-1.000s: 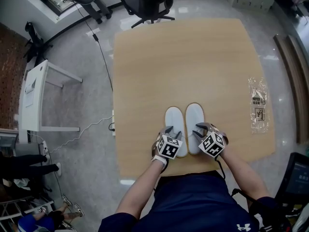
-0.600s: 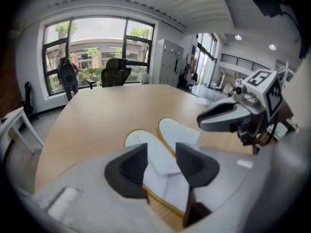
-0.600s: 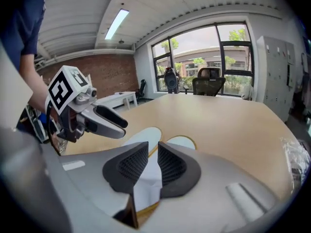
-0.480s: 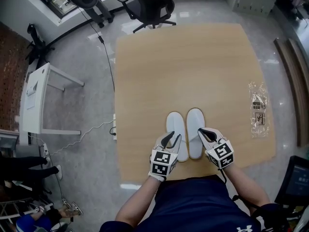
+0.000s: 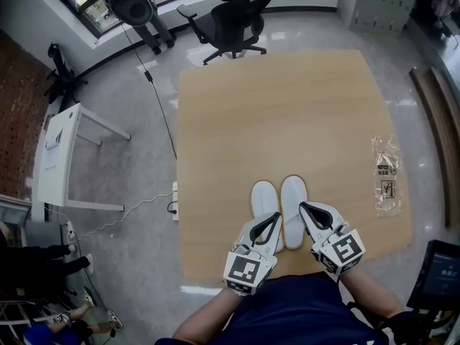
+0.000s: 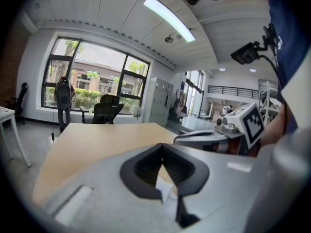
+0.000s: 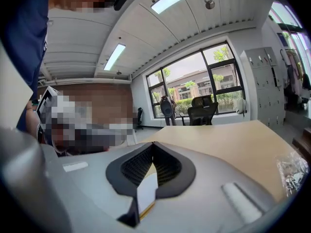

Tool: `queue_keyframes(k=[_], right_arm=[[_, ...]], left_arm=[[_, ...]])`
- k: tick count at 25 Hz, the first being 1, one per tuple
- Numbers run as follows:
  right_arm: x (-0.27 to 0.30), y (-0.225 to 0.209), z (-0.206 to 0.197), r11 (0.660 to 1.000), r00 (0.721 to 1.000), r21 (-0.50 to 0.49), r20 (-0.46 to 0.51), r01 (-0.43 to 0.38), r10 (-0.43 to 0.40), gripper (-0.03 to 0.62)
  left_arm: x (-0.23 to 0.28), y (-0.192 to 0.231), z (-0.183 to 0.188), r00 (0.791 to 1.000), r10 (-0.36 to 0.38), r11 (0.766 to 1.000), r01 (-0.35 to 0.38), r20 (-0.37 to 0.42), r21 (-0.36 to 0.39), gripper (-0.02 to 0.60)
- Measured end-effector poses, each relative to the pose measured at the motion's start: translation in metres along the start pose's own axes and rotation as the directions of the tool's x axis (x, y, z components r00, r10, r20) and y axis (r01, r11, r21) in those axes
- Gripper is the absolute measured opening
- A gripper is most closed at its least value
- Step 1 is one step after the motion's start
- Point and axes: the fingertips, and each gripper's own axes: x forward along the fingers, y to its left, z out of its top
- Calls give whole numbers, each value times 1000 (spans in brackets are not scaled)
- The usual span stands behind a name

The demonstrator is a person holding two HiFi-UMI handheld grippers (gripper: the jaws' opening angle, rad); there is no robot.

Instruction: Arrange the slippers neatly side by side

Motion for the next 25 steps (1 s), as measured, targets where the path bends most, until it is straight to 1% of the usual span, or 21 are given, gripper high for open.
queue_keyframes(k=[2,4,7,9,11,13,15,20,25], right_arm=[[-2,4,11,1000,1000,6,22,-1,1,11],[-4,7,19,1000,999,10,36,-7,6,12],[-4,7,23,1000,999,2,38,-9,9,11],[-5,5,21,1000,999,-11,37,1,-1,11],[-6,7,20,1000,999,-13,38,-9,9,11],[-7,8,21,1000,999,-9,39,-13,14,11],[-8,5,21,1000,999,-18,41,3,-3,11],[-9,11,32,1000,998,-25,68,-8,10,11],[-11,13,29,999,998,-31,55,-10,12,11]], left_arm=[[-1,-7,13,1000,-12,1000,11,27,29,3],[0,-10,19,999,-16,999,13,47,50,3],[-2,-10,15,999,-16,999,15,31,38,3],[-1,-9,11,1000,-10,999,9,22,49,3],[-2,-8,9,1000,-2,998,0,22,63,3],[-4,-8,13,1000,-2,999,0,27,50,3],[-6,-8,16,999,-1,999,0,33,39,3],[-8,-9,21,999,3,999,-5,45,41,3],[-8,-10,22,999,2,999,-4,47,43,3]])
